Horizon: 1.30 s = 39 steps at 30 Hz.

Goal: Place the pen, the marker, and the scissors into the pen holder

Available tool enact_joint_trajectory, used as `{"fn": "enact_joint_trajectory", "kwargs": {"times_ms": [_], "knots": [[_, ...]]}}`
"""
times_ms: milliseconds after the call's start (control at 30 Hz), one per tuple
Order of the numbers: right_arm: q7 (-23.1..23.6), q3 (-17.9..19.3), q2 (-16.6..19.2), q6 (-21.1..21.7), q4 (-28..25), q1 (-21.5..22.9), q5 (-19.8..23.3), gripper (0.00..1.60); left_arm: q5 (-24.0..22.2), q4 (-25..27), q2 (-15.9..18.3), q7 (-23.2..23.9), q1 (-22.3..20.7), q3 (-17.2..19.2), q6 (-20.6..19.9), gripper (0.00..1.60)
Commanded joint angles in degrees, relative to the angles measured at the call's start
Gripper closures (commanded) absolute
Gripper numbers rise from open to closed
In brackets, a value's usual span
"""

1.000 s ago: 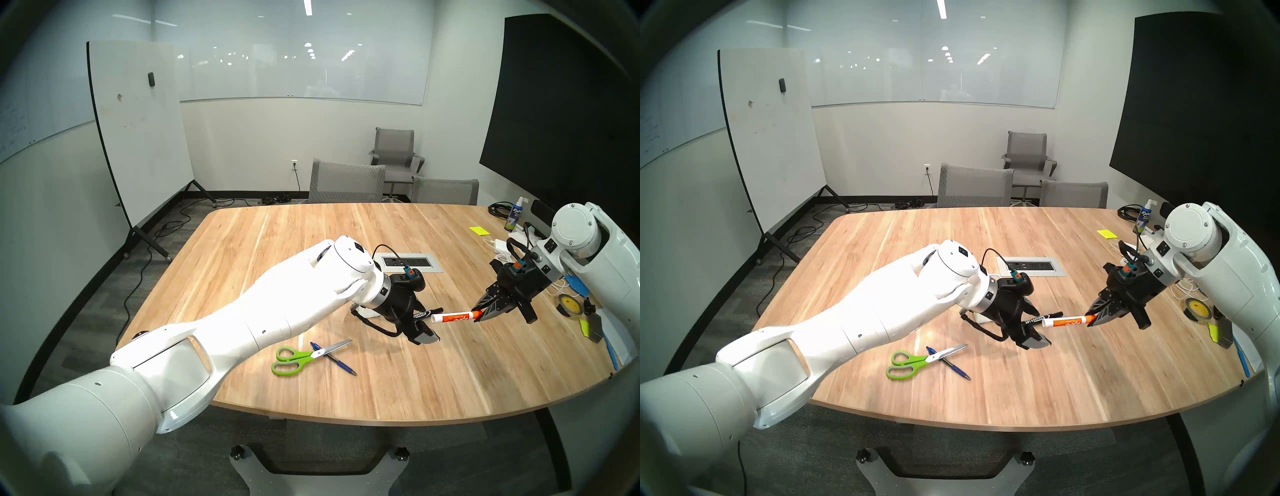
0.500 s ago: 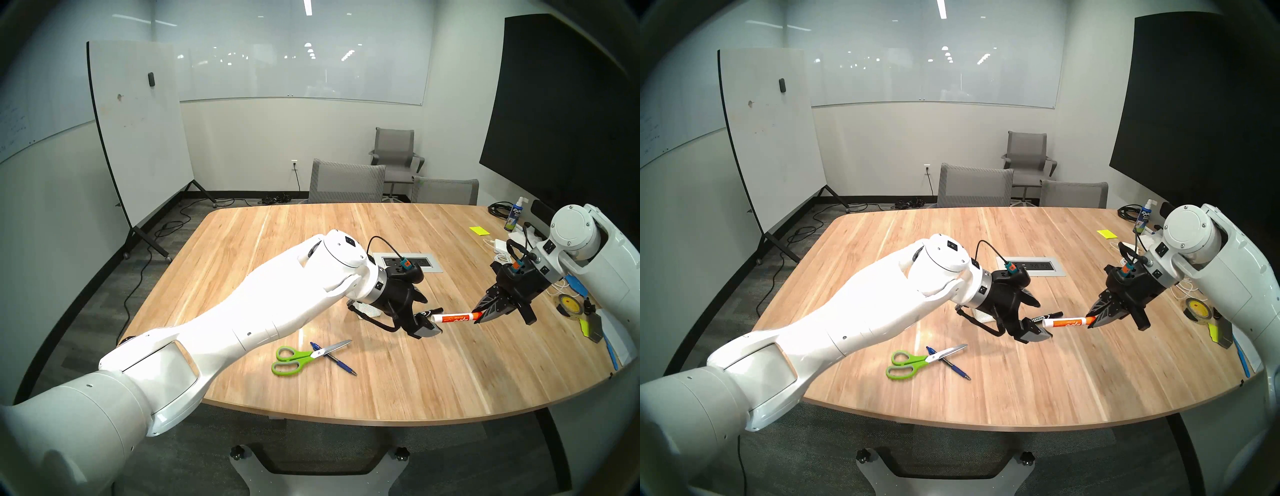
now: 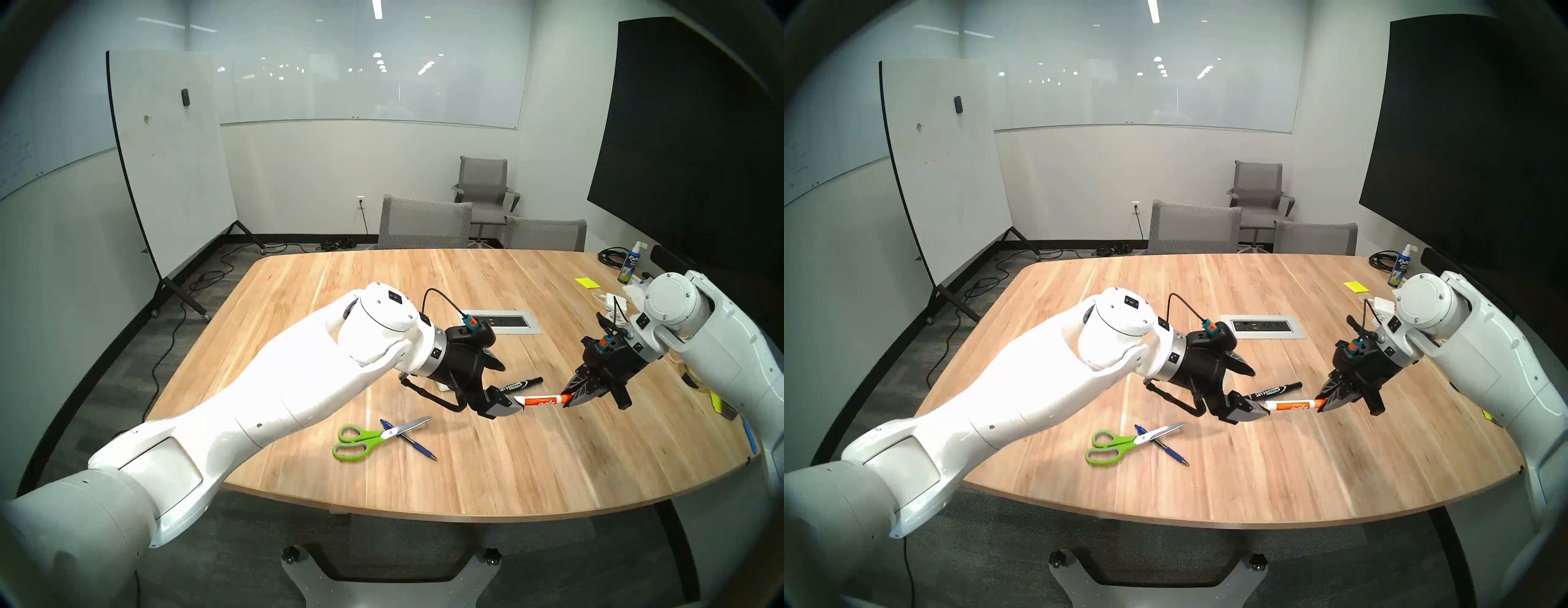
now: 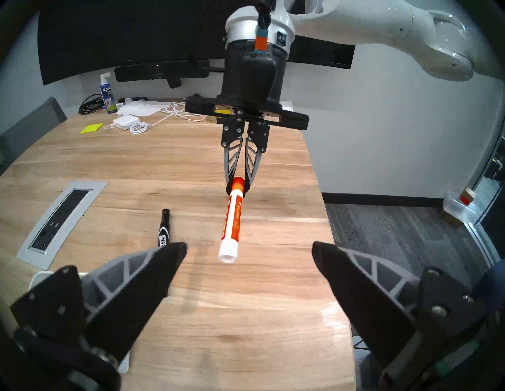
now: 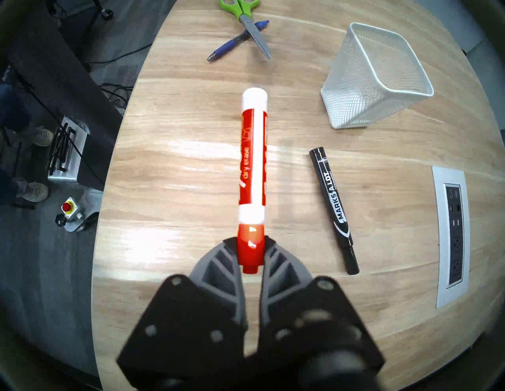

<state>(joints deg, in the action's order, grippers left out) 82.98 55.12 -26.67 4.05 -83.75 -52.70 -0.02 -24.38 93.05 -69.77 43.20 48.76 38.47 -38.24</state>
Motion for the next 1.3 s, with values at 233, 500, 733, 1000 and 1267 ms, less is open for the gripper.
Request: {"fn": "enact_joint_trajectory", "kwargs": {"times_ms": [233, 500, 733, 1000, 1267], "knots": [[0.0, 0.3, -2.0, -1.7, 1.2, 1.1, -0.4, 1.60, -0.2, 2.1, -0.2, -2.7, 1.9, 0.7, -0.2, 0.00], [-0.7, 0.0, -2.4, -2.0, 1.1, 0.4, -0.7, 1.60, 0.0, 0.0, -1.7, -2.3, 0.9, -0.3, 0.5, 0.00], [-1.2, -0.5, -3.0, -2.2, 1.3, 0.0, -1.3, 1.60, 0.3, -3.3, -3.3, -1.6, -0.6, -1.4, 1.4, 0.00], [-1.7, -0.9, -3.2, -2.3, 1.2, -0.3, -1.6, 1.60, 0.3, -5.5, -4.0, -0.9, -1.6, -1.8, 1.9, 0.00], [-2.0, -0.7, -2.6, -2.0, 0.2, -1.2, -1.4, 1.60, 0.7, -8.9, -5.2, 0.1, -2.3, -3.5, 2.3, 0.00]]}}
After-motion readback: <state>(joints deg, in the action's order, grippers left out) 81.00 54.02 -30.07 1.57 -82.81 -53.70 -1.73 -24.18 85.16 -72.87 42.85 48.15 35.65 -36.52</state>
